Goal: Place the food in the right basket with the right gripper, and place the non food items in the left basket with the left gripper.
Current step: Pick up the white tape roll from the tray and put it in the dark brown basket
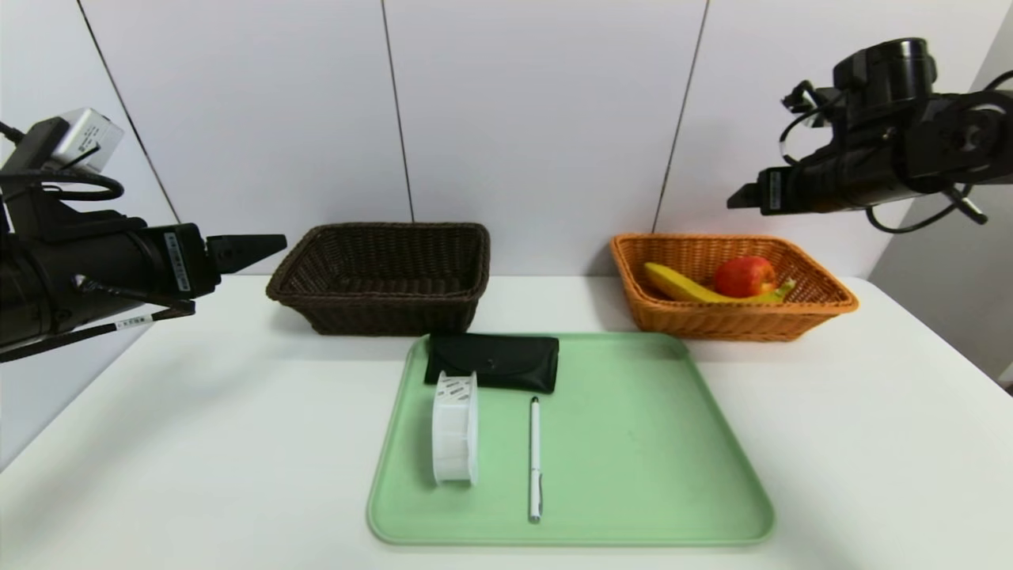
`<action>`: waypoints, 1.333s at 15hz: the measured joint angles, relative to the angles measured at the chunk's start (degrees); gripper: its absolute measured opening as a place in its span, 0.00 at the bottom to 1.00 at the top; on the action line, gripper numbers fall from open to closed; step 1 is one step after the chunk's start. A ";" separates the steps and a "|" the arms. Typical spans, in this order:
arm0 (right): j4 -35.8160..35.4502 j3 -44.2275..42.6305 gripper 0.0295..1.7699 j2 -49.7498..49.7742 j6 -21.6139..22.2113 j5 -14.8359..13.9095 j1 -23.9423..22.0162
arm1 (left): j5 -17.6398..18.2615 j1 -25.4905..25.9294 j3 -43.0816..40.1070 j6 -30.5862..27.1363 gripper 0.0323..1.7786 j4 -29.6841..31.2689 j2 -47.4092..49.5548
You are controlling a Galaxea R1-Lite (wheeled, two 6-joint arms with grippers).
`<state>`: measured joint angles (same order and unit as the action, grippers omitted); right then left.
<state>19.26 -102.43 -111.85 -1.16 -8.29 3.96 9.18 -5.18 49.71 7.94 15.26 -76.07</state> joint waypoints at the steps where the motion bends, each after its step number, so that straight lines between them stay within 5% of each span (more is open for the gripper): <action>1: -0.88 4.52 0.94 3.50 0.12 0.02 0.05 | 0.00 0.00 -0.66 0.05 0.95 0.33 0.11; 7: -14.52 44.24 0.95 29.46 0.34 0.17 0.00 | -0.11 -0.09 -4.90 0.07 0.95 2.62 1.43; 10: -18.55 57.53 0.96 39.02 0.67 0.11 -0.30 | -0.11 -0.60 -5.64 0.11 0.95 2.67 1.93; 15: -23.42 62.95 0.96 43.65 1.16 0.09 -0.55 | -0.91 -1.35 -6.61 1.68 0.95 2.36 3.24; 20: -23.44 64.12 0.96 44.24 0.72 0.41 -0.50 | -12.65 -13.91 5.27 4.16 0.95 -8.16 2.51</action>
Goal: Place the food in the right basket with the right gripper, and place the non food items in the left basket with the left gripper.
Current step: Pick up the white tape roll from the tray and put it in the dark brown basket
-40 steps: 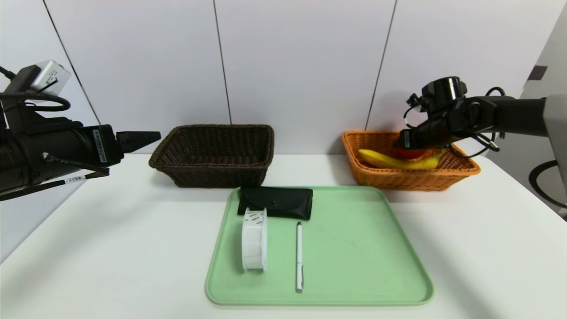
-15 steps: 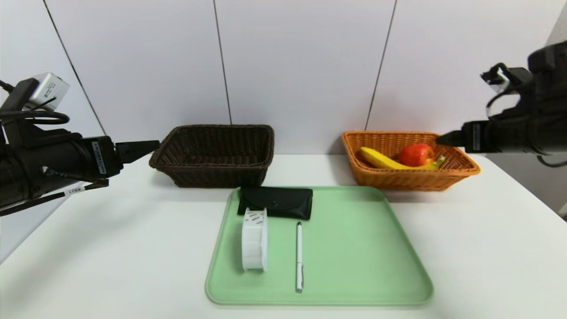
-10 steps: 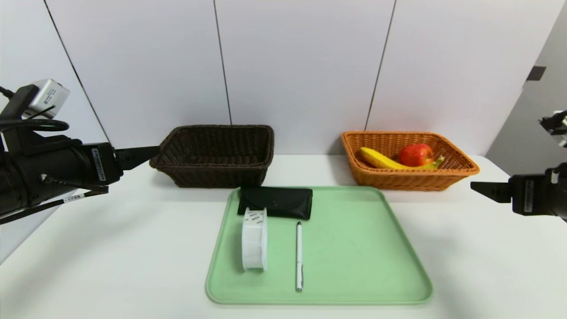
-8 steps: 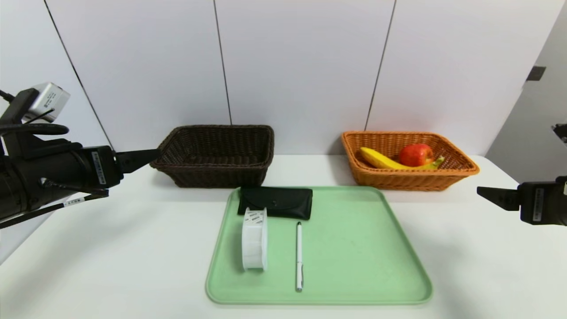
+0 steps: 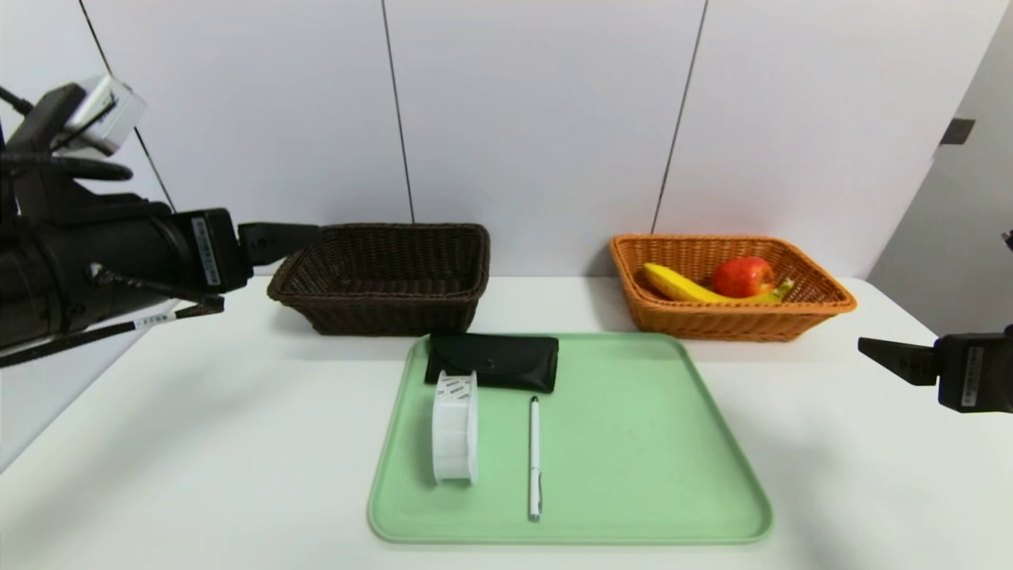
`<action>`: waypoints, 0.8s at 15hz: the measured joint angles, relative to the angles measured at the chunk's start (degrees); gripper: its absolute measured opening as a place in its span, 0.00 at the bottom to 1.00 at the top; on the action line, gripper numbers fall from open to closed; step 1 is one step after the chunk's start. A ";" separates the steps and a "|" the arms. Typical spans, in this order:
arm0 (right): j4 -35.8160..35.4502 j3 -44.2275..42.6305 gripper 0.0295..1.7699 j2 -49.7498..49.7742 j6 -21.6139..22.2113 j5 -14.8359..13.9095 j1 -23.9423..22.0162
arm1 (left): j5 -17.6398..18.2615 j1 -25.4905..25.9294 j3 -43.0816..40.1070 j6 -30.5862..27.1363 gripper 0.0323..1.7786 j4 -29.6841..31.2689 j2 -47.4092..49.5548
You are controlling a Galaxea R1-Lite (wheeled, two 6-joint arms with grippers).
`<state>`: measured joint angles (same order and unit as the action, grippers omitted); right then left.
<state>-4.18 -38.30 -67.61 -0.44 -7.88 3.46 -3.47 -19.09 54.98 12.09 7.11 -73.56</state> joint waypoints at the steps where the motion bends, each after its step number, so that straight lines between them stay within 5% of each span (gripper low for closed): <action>1: 0.00 0.13 0.96 0.06 0.02 0.02 0.00 | -2.58 -3.17 5.33 2.10 0.95 -4.46 -1.16; 5: -0.02 1.07 0.96 0.63 -0.60 0.05 0.00 | -12.34 -17.07 19.14 7.03 0.95 -25.58 -6.16; 8: -0.09 2.69 0.96 0.96 -2.19 0.07 0.50 | -15.81 -25.09 24.56 7.28 0.95 -40.34 -8.89; 12: -1.96 5.51 0.96 1.35 -3.24 0.11 0.63 | -18.16 -30.62 27.03 7.52 0.95 -45.56 -12.93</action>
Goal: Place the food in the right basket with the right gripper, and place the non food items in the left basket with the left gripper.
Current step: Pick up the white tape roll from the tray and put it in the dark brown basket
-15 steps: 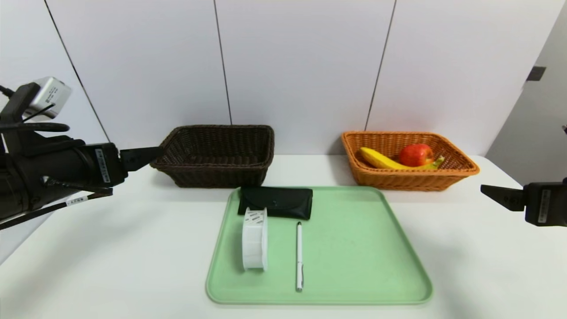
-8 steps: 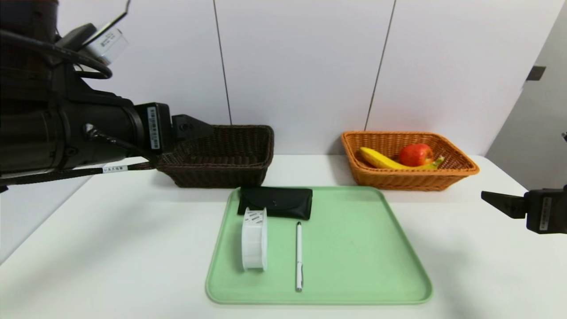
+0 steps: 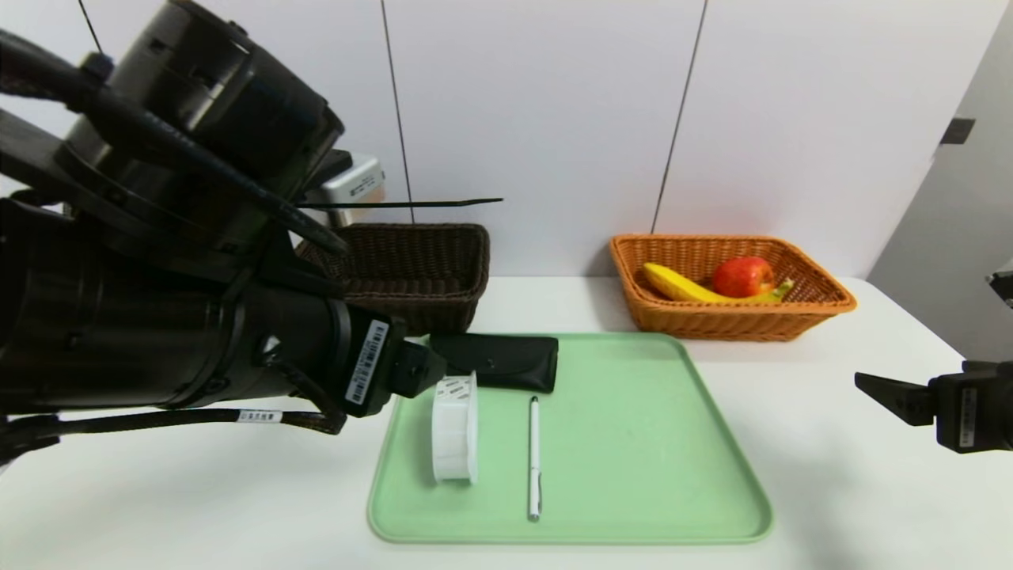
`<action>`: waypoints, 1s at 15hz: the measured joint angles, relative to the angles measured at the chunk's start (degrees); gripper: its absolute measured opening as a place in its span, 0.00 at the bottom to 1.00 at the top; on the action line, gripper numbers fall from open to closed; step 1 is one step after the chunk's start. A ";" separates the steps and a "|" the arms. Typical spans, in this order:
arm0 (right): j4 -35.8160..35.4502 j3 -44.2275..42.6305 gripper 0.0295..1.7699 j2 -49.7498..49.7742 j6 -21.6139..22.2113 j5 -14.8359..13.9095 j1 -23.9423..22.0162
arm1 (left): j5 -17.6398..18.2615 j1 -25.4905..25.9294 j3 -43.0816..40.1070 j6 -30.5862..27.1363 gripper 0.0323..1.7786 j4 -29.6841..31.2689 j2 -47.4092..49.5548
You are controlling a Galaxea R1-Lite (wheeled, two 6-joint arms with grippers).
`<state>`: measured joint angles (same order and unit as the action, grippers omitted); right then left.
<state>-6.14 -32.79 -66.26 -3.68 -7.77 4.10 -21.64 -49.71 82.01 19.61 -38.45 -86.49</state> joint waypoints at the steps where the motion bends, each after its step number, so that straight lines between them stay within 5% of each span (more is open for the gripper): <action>1: -0.74 0.77 0.96 0.07 -0.20 0.00 0.00 | -0.55 -1.06 1.37 0.20 0.95 -0.02 -1.22; 15: -1.18 5.95 0.96 1.56 -2.35 -0.09 1.72 | -4.96 -5.63 8.92 6.35 0.95 -7.94 -13.53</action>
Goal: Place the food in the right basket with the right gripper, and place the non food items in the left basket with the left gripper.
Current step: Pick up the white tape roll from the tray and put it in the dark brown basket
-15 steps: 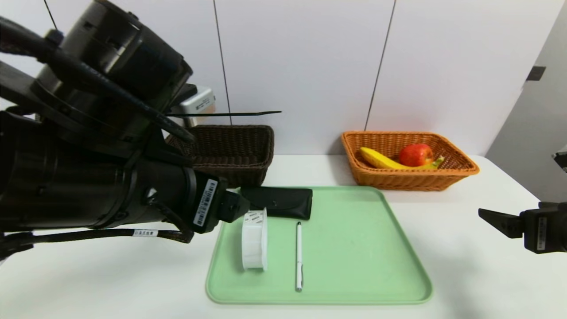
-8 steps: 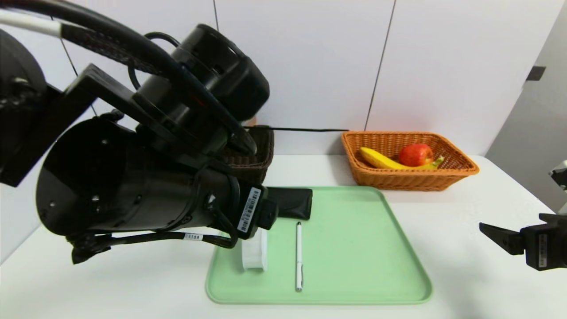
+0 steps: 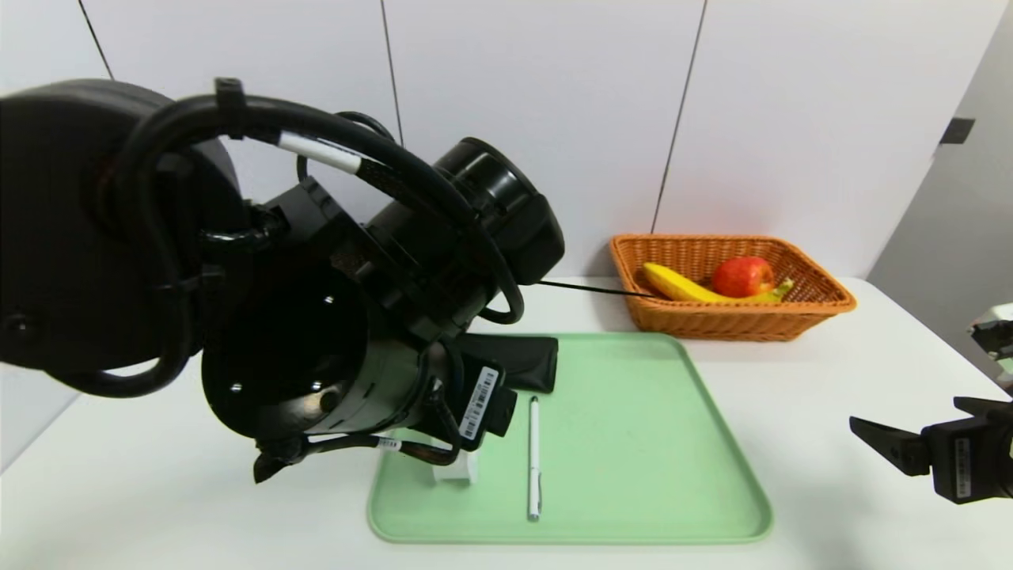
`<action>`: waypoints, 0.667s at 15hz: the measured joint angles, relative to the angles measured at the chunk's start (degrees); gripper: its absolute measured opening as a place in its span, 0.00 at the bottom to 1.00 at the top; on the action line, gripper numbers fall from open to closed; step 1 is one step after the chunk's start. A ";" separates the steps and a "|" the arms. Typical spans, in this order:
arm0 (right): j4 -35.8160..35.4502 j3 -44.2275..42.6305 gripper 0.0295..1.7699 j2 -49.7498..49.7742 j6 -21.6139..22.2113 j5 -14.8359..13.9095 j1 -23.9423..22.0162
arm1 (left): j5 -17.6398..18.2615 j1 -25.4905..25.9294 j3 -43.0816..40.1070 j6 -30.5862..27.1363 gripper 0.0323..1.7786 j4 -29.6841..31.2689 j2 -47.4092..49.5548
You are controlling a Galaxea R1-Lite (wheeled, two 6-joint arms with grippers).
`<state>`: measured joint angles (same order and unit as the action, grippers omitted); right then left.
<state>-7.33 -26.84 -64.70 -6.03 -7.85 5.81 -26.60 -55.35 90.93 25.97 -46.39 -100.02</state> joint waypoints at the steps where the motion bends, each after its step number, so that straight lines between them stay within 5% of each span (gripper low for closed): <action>1: 0.00 0.11 0.96 0.00 0.00 0.00 0.05 | -0.02 0.00 0.27 0.10 0.95 0.16 -0.63; 10: 0.02 0.63 0.96 0.15 -0.85 0.39 0.33 | -0.10 1.60 1.63 3.22 0.95 0.13 -5.81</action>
<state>-7.30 -26.21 -64.55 -6.89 -7.46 6.14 -26.70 -53.75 92.56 29.18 -46.25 -105.84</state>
